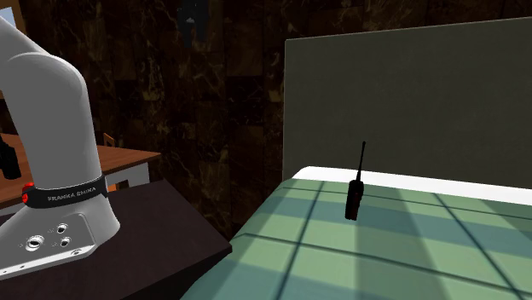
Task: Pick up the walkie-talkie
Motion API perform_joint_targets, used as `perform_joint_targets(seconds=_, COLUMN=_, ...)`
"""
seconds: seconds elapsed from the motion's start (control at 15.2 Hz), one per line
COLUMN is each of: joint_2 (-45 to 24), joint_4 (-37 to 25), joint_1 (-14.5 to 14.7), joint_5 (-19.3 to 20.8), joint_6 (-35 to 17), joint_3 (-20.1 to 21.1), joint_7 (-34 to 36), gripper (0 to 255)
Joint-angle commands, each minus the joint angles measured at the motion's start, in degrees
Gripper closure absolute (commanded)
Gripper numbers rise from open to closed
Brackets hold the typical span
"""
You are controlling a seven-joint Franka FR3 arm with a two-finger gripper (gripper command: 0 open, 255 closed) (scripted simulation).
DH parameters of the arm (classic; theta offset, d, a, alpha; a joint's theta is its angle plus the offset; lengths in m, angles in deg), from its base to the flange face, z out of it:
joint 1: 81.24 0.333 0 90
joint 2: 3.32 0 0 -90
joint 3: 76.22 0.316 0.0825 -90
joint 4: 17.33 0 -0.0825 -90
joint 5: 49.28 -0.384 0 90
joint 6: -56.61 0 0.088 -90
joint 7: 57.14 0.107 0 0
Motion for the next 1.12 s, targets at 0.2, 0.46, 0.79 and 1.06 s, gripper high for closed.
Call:
perform_joint_targets(seconds=0.2, joint_2=1.1, joint_4=4.4, joint_1=-0.5, joint_5=2.0, joint_6=-5.0, joint_3=-4.0, joint_7=-5.2, gripper=0)
perform_joint_targets(seconds=0.46, joint_2=0.9, joint_4=9.0, joint_1=-1.2, joint_5=4.5, joint_6=-12.0, joint_3=-9.8, joint_7=-12.2, gripper=0)
perform_joint_targets(seconds=0.79, joint_2=-2.3, joint_4=12.4, joint_1=-1.7, joint_5=6.9, joint_6=-21.3, joint_3=-17.5, joint_7=-21.3, gripper=0)
perform_joint_targets(seconds=1.06, joint_2=-7.3, joint_4=13.2, joint_1=-1.0, joint_5=7.6, joint_6=-28.9, joint_3=-24.3, joint_7=-29.0, gripper=0)
